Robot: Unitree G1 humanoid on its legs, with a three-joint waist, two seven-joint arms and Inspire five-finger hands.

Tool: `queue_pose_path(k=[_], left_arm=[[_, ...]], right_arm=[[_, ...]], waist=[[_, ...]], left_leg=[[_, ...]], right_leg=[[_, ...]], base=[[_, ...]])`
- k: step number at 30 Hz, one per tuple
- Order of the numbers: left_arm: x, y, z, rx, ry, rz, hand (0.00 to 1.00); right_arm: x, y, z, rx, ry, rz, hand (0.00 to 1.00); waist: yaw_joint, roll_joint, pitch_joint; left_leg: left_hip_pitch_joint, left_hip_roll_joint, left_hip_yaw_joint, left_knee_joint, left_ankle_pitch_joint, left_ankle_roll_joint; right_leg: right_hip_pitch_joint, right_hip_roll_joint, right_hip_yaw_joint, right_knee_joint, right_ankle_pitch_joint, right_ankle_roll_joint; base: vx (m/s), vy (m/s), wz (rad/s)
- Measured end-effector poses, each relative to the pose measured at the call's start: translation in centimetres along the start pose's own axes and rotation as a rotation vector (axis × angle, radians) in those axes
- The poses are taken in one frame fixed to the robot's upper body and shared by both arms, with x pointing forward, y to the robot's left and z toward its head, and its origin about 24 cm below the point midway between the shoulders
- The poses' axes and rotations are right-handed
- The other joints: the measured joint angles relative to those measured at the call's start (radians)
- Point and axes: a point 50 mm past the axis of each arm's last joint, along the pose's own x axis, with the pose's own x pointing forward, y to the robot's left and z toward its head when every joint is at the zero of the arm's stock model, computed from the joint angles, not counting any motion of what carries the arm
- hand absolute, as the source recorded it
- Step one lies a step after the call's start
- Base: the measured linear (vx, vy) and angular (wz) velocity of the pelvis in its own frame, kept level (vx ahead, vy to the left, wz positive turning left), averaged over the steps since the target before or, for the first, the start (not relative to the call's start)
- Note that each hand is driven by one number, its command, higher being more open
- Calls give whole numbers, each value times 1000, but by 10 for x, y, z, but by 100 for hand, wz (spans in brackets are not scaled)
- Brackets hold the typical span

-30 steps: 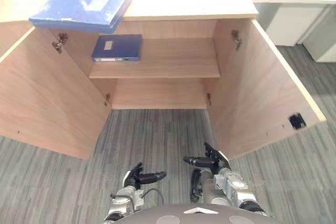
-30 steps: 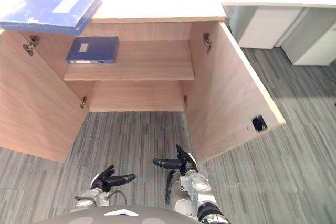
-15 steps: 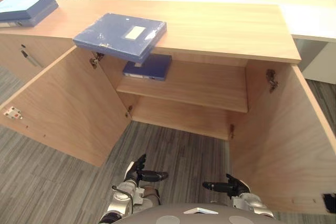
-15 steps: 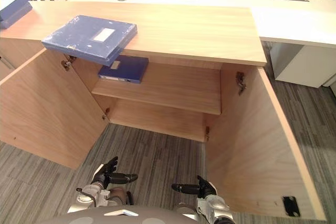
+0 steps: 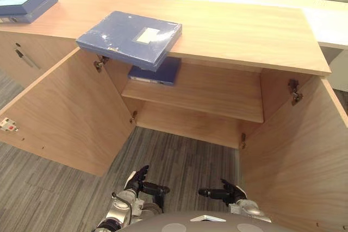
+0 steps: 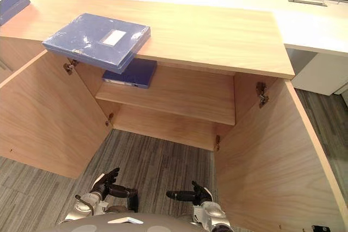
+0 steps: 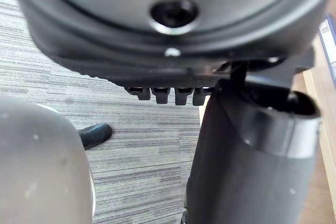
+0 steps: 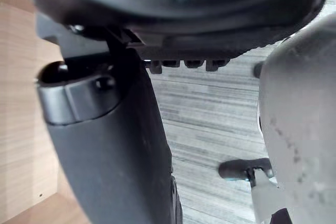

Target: Walk over to the cabinet, pick up the folder, carry it to the office cabinet, place the folder inside the office cabinet, then close the office cabinet door

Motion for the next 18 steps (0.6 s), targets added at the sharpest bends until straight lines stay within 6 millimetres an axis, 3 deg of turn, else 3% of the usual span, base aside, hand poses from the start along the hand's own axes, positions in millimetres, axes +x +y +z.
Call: queue_pose_path(k=[8, 18], left_arm=[[0, 0, -5, -20, 28, 3, 100], [-2, 9, -16, -205, 68, 64, 100]], right_arm=[[1, 4, -3, -19, 25, 15, 100], [1, 6, -8, -12, 50, 21, 100]], waist=[[1, -16, -14], [3, -35, -25]], left_leg=[[-1, -8, -9, 0, 0, 0], [-4, -19, -53, 0, 0, -1]], right_leg=[[4, -5, -6, -4, -9, 8], [38, -5, -57, -18, -11, 6]], base=[[13, -1, 3], [18, -9, 14]])
